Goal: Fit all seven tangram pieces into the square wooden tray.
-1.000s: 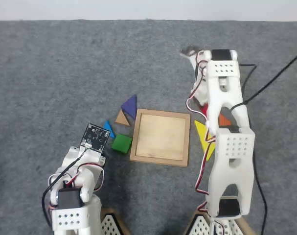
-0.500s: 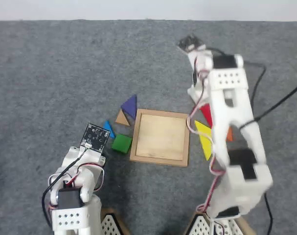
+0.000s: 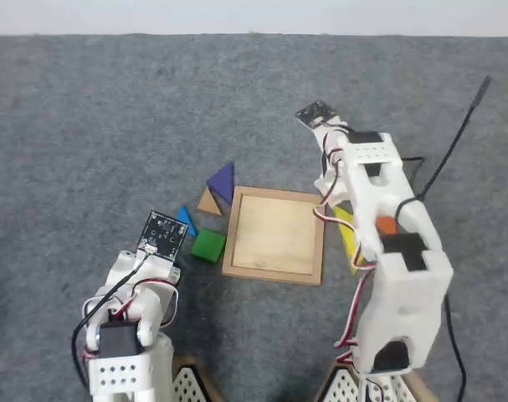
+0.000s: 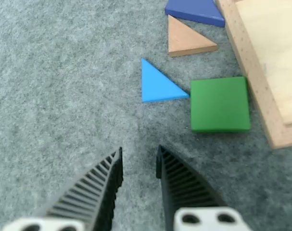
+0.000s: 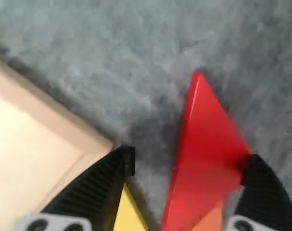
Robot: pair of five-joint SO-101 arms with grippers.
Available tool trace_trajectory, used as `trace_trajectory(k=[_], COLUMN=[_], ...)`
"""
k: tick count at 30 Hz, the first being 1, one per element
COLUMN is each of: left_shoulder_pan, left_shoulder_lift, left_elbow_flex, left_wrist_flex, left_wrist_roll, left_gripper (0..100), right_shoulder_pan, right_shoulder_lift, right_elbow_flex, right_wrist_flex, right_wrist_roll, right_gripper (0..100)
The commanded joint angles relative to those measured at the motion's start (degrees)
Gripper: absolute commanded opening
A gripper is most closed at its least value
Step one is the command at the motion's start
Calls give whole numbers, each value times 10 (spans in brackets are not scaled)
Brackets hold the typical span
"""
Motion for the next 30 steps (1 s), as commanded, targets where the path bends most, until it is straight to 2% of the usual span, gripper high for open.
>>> trace_trajectory(k=[1,17,24,30], left_shoulder_pan=[-3,-3,-3,-3], left_shoulder_lift=[-11,-11,-11,-11], left_elbow_flex=[-4,-4,-4,-4], left_wrist_flex=[5,8,8,8], left_wrist_roll=[-5,-5,-5,-5], left_gripper=[108,108,108,108], right_shoulder_pan=[24,43,41,42], right_shoulder_lift=[7,-1,4,4], right_elbow_flex=[-42,-13,-28,-28], right_wrist_flex=[13,41,29,31], right_wrist_roll=[-8,-33,-29,-31], right_gripper=[411,423,296,284])
